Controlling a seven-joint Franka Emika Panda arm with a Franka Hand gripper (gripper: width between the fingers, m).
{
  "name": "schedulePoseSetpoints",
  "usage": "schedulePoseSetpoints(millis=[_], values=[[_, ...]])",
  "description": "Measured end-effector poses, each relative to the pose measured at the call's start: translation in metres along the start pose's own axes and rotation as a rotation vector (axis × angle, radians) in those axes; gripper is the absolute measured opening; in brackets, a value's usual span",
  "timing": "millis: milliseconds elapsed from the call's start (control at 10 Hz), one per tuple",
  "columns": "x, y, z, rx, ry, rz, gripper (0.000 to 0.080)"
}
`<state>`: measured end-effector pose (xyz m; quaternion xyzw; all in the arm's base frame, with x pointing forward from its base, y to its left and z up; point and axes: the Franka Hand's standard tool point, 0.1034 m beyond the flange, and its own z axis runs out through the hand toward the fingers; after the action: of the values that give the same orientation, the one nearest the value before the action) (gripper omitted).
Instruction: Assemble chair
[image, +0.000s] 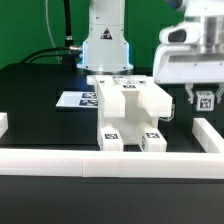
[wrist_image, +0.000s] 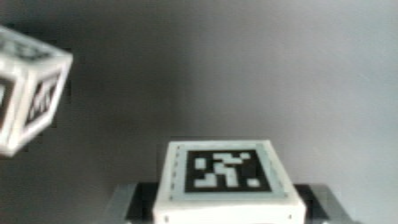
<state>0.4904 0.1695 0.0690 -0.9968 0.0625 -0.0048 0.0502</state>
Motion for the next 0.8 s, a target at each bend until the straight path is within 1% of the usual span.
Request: schedulePoseSetpoints(millis=[100,200,300,400,500,700,800], values=[[0.013,0.008,-0.027,0.017,-0.007,-0.017,0.0268],[0.027,0.018,-0.050,0.032,-0.019,-0.031,0.0268],[0.047,0.028,-0.067,0.044,-0.022,-0.032,0.0268],[0.058,0.031,-0.069,0.046,-0.011,-0.024,0.0268],[0.052,0.029,-0.065,0.044,-0.020,-0.029,0.0269],[0.052,0.030,-0.065,0.044,-0.020,-0.027,0.0269],[0.054,0.035,-0.069,0.046,-0.025,-0.081,0.0269]])
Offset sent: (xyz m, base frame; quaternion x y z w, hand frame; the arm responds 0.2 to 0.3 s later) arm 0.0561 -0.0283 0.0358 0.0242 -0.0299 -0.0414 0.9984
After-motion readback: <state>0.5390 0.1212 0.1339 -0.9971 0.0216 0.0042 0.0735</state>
